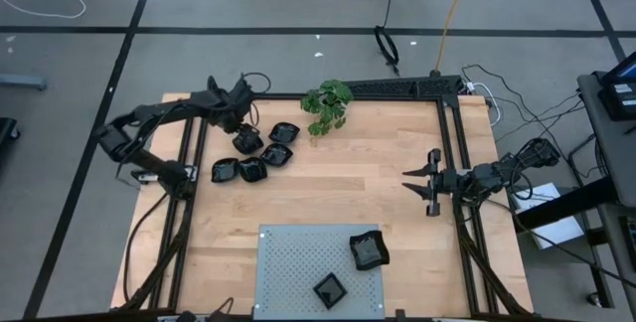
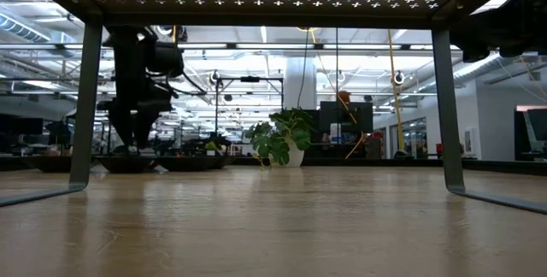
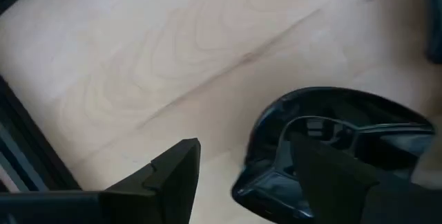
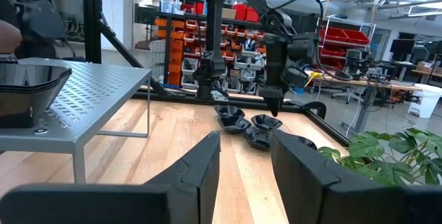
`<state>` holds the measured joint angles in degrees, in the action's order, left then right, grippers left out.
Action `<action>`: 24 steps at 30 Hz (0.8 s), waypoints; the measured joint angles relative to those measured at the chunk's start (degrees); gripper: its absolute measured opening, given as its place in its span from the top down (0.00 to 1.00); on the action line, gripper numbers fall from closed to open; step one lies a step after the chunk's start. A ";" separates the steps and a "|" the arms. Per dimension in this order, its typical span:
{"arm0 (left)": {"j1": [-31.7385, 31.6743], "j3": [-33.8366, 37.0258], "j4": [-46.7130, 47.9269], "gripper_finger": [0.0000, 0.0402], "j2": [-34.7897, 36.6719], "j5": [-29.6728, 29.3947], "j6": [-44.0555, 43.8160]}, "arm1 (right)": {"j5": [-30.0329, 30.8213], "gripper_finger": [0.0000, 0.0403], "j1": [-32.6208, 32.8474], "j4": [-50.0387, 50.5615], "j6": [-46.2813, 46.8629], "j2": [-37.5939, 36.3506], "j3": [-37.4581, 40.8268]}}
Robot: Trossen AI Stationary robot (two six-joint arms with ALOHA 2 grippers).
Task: Pick & Place Mini shaped plates
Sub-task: Put the leaf-shaped plate on the shelf
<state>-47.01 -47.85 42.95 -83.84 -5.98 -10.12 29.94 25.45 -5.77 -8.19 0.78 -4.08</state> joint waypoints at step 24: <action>-0.87 -0.05 1.06 0.42 -7.93 0.58 -0.85 | 0.01 0.71 0.00 -0.01 0.00 0.02 0.00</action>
<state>-47.88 -47.90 44.01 -91.77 -5.41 -10.98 29.95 25.45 -5.78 -8.19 0.80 -4.08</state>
